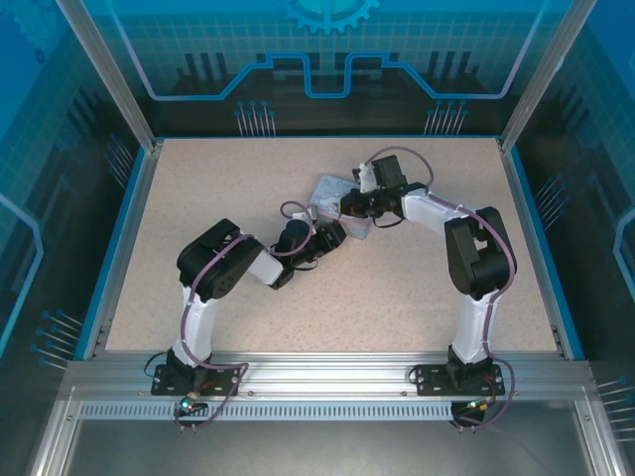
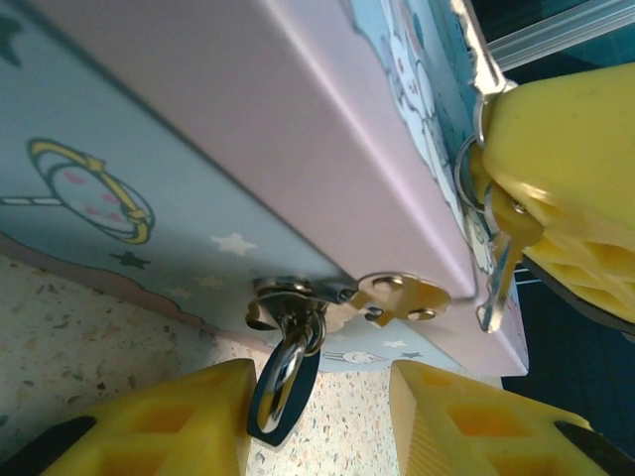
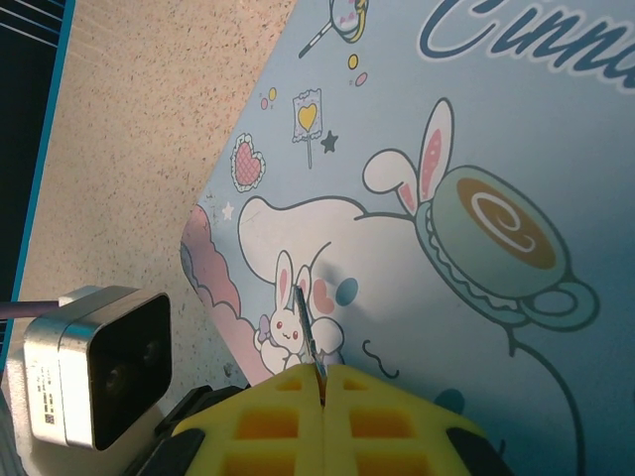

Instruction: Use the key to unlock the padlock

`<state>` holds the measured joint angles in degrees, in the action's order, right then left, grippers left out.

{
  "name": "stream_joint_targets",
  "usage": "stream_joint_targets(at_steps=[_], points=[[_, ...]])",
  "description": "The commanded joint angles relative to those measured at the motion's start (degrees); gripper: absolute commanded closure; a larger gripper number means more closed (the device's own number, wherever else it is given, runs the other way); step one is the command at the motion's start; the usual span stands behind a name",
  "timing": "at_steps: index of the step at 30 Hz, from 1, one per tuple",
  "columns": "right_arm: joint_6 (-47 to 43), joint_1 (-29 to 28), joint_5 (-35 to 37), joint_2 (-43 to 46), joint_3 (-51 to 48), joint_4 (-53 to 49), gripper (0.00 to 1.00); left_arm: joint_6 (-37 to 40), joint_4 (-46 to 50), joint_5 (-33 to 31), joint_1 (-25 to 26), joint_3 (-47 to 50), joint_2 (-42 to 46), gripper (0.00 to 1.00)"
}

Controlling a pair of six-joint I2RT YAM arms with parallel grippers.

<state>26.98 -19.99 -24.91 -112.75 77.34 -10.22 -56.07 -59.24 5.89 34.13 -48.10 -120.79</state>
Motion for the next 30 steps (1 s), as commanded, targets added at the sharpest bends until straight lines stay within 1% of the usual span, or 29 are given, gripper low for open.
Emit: stream_joint_targets(at_steps=[1,8,13,16,19,21,23,25,30], points=[[0.36,-0.84,1.89,-3.09,-1.07,-5.95,1.00,-0.30,0.88,-1.32,0.61,-1.87,-1.19,0.60],[0.39,-0.86,1.88,-2.93,-1.14,-5.78,1.00,0.13,2.15,-2.42,0.88,-2.66,-1.35,0.69],[0.37,-0.84,1.75,-2.03,-2.09,-4.42,1.00,0.55,1.94,-3.07,0.92,-2.30,-0.81,0.82],[-0.37,-0.69,1.23,0.15,-2.88,-2.45,1.00,1.67,2.83,-3.43,0.92,-1.61,1.08,0.90],[-1.18,0.49,-0.47,3.91,-3.47,-0.89,1.00,1.76,3.75,-3.56,0.87,-0.42,3.45,0.94],[-1.90,1.79,-1.73,7.79,-4.07,-0.66,1.00,1.94,6.30,-3.35,0.84,0.17,5.93,0.98],[-2.85,3.47,-3.34,12.09,-5.09,-1.52,1.00,1.70,9.72,-3.09,0.77,0.41,8.36,1.00],[-4.31,5.04,-5.15,16.45,-6.24,-4.21,1.00,1.13,12.12,-2.46,0.78,0.46,10.47,1.00],[-9.75,7.98,-12.72,27.09,-13.50,-11.78,1.00,-3.57,14.56,3.86,0.38,-1.55,12.76,1.00]])
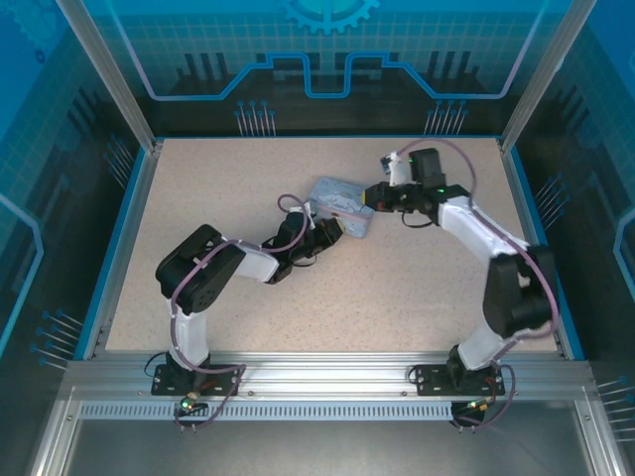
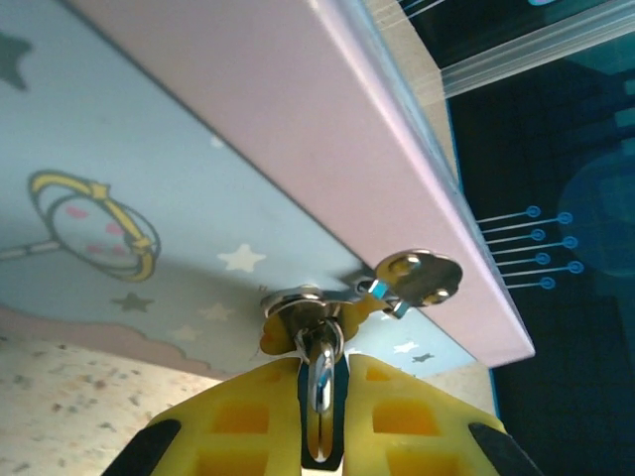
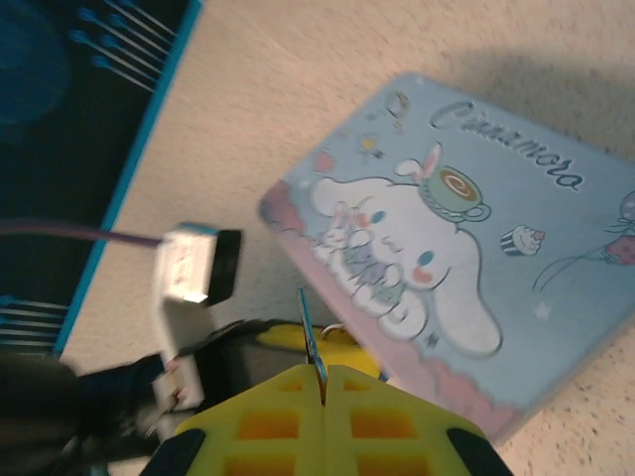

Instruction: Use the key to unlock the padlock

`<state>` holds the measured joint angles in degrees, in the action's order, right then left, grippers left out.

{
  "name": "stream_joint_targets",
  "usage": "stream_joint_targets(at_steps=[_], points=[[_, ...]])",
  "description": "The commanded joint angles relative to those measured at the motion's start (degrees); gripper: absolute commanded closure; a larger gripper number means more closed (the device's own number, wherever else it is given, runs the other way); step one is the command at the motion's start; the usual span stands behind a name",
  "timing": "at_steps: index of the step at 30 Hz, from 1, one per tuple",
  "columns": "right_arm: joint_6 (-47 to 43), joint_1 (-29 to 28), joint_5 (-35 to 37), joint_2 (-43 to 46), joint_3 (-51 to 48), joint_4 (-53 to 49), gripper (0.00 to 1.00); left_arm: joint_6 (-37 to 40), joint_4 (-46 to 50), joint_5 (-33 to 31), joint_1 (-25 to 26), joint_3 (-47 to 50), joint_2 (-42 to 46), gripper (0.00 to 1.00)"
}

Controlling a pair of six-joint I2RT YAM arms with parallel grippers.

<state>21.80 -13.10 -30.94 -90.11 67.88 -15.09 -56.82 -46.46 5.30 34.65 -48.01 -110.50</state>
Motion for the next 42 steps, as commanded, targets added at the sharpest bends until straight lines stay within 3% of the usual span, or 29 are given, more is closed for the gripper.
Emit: stream_joint_targets(at_steps=[1,6,15,42], points=[[-5.19,1.51,-8.50,5.85,-5.75,-7.80,1.00,-3.54,1.62,5.73,-0.20,-1.89,2.64,1.00],[-5.82,1.75,-15.19,9.27,-15.02,-8.55,1.00,-6.82,0.77,11.38,-0.20,-3.39,2.94,1.00],[-3.79,4.02,-17.04,6.06,-22.40,-2.15,1.00,-6.38,-0.87,17.43,-0.27,-4.56,3.48,1.00],[-2.03,6.82,-11.34,-2.63,-16.99,3.99,1.00,-6.77,-1.50,16.45,0.43,-2.08,5.05,1.00]])
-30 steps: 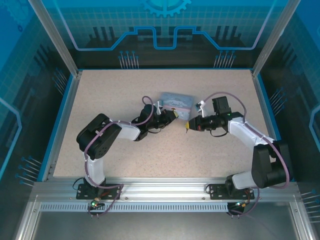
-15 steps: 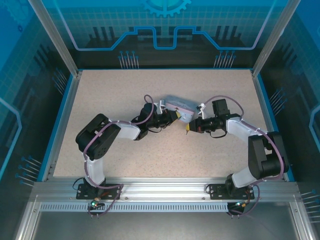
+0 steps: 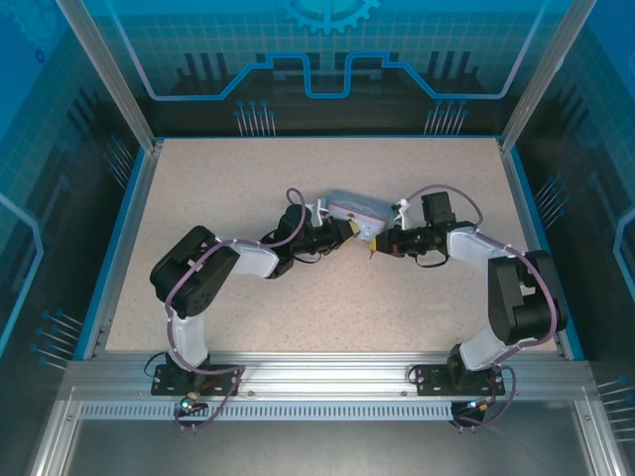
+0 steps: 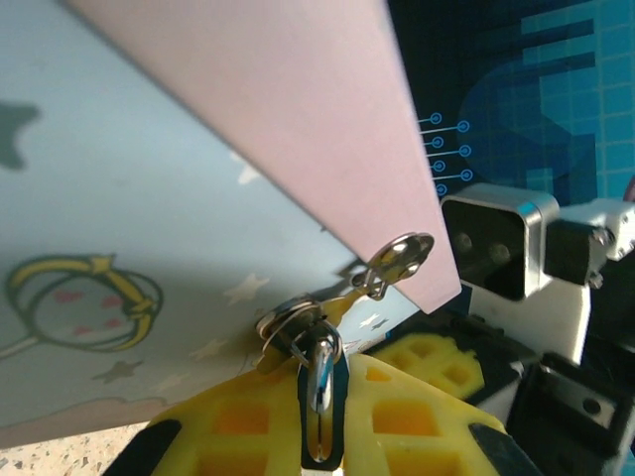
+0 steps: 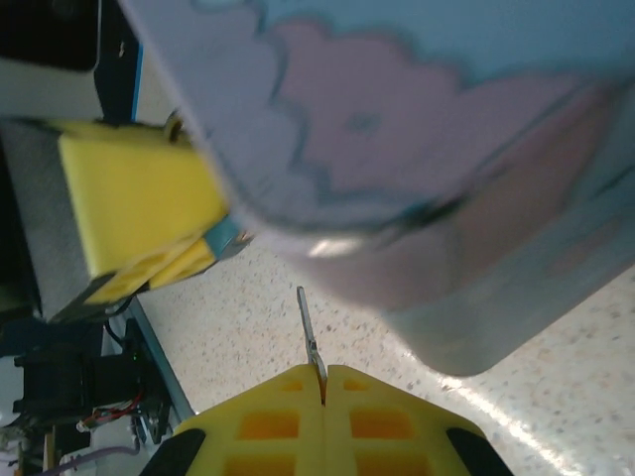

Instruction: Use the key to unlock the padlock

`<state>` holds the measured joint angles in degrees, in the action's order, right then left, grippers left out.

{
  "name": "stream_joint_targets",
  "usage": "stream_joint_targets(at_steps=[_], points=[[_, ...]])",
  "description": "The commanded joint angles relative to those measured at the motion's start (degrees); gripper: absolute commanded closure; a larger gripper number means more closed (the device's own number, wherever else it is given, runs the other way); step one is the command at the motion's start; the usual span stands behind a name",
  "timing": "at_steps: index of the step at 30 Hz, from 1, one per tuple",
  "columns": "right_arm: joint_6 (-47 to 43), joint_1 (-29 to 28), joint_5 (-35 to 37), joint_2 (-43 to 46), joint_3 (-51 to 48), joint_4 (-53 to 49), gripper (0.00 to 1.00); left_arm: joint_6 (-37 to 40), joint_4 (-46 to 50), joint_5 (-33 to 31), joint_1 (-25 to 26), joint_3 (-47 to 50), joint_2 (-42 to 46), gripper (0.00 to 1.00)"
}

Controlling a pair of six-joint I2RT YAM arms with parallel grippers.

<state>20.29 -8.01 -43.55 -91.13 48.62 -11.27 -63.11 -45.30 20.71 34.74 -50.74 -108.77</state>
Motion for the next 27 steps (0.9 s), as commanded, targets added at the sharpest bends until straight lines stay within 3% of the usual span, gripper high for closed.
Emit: stream_joint_targets(at_steps=[1,10,21,27], points=[[-0.96,1.96,1.63,-1.90,3.57,-0.33,1.00,-0.52,-2.64,1.04,0.40,0.91,3.49,1.00],[-1.40,2.21,0.91,-5.93,6.44,1.07,1.00,-0.79,-3.42,0.30,0.74,3.11,3.43,1.00],[0.43,1.80,-2.77,5.52,-2.90,1.19,1.00,-0.44,-2.49,-4.19,1.03,2.27,4.05,1.00],[4.50,-1.74,-1.55,5.43,-3.26,5.14,1.00,-0.87,-2.59,-3.74,1.36,1.87,3.82,1.00]])
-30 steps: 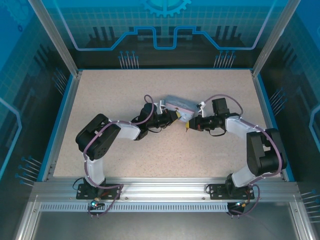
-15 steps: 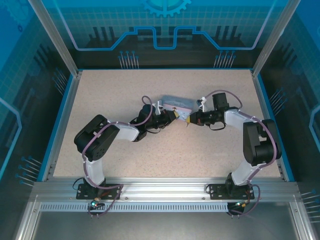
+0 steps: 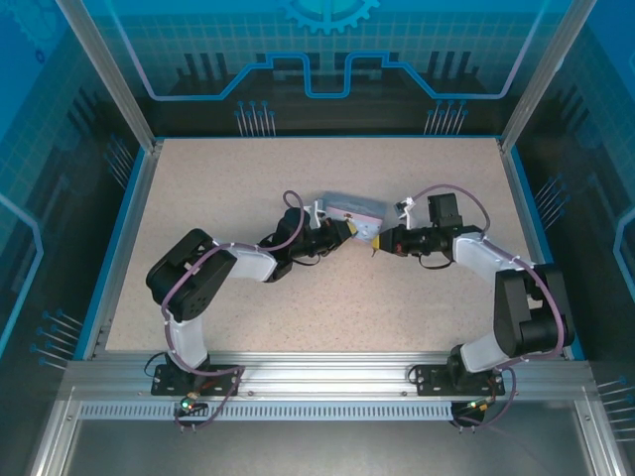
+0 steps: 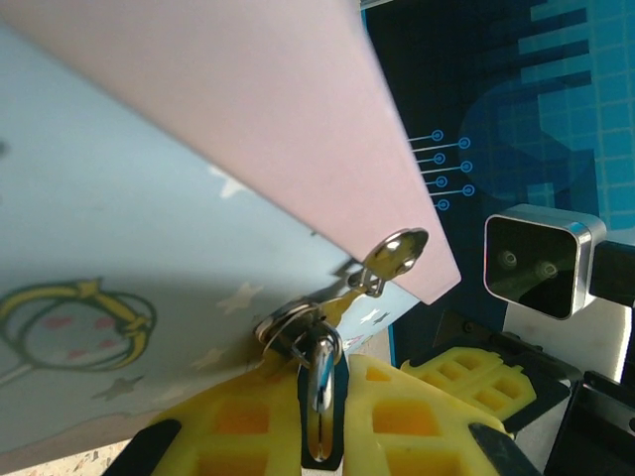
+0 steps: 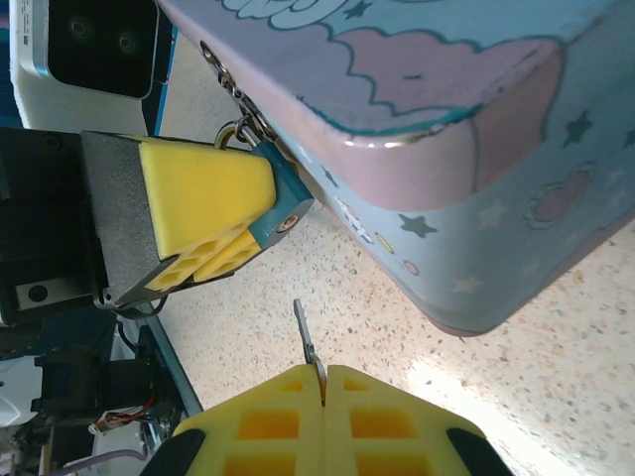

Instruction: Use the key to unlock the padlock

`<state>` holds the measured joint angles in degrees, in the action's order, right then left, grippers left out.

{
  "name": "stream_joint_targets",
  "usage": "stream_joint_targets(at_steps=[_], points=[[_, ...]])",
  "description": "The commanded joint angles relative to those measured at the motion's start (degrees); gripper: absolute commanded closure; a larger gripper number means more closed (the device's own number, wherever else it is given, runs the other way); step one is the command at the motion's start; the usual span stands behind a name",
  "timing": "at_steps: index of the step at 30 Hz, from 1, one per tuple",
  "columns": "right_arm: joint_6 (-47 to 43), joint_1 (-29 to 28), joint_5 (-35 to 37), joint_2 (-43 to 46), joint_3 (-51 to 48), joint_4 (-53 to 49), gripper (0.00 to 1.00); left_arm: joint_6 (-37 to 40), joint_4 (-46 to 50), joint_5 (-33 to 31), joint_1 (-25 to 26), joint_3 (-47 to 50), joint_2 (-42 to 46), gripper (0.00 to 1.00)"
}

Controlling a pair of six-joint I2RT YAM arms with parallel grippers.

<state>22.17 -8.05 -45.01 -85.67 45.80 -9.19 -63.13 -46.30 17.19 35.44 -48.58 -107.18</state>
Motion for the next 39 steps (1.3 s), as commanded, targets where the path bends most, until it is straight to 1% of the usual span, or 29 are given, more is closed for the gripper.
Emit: stream_joint_targets(at_steps=[1,9,15,21,28,39], points=[[3.19,-2.01,0.25,-0.34,-0.36,3.86,1.00,-0.92,-1.65,-0.21,0.68,-0.21,2.23,1.00],[6.35,-4.00,1.03,-3.47,0.76,7.16,1.00,-2.87,-2.90,-1.05,1.01,-0.03,2.13,1.00],[8.43,-4.00,0.90,-4.33,-0.35,10.48,1.00,-3.98,-3.94,-1.54,1.18,0.06,1.95,1.00],[8.27,-3.14,0.91,-3.42,-0.36,10.26,1.00,-3.97,-3.76,-2.03,1.15,0.59,1.84,1.00],[6.13,-2.24,0.98,-2.15,-0.20,7.00,1.00,-4.16,-4.01,-1.86,1.20,0.27,1.65,1.00],[7.48,-1.66,0.54,-1.60,-1.20,9.26,0.99,-4.36,-4.63,-1.77,1.27,0.41,1.35,1.00]])
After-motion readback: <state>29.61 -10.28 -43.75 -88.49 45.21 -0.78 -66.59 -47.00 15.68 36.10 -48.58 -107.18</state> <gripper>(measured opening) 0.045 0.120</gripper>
